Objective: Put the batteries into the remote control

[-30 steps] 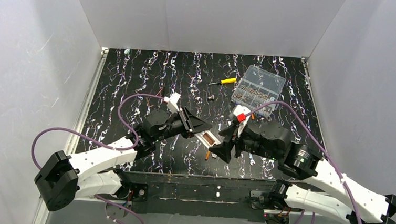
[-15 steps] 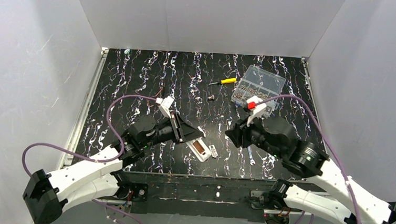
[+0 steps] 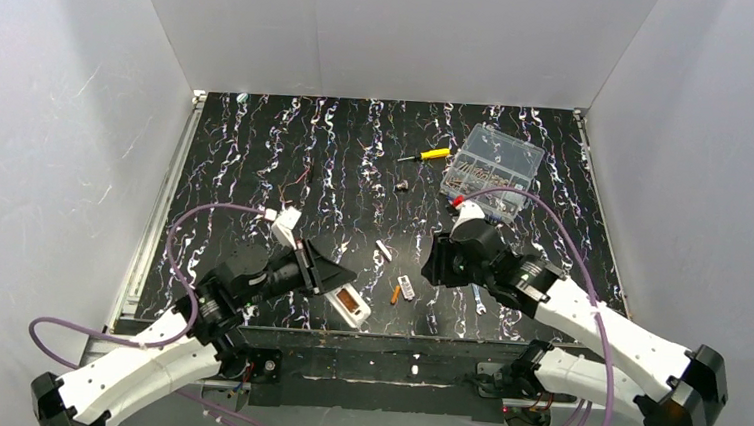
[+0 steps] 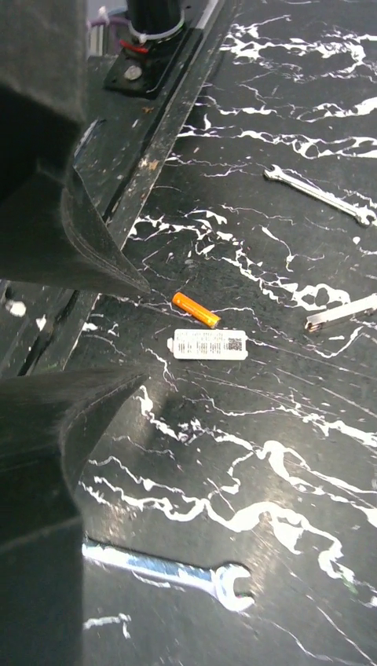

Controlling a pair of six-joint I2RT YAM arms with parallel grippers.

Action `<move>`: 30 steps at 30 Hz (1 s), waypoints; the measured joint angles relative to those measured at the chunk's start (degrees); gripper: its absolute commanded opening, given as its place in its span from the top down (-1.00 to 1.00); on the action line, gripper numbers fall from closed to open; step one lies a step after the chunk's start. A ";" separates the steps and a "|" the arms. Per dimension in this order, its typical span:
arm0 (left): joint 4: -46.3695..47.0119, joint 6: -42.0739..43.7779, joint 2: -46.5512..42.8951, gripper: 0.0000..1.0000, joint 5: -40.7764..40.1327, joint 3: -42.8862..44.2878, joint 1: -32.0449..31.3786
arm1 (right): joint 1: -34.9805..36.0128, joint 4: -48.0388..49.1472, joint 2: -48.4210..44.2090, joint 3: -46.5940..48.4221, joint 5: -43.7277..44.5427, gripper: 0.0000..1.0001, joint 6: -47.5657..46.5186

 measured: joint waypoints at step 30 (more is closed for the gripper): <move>-16.46 -0.52 -11.74 1.00 -6.91 -2.12 0.00 | 10.49 -2.40 32.74 9.27 2.16 0.17 30.88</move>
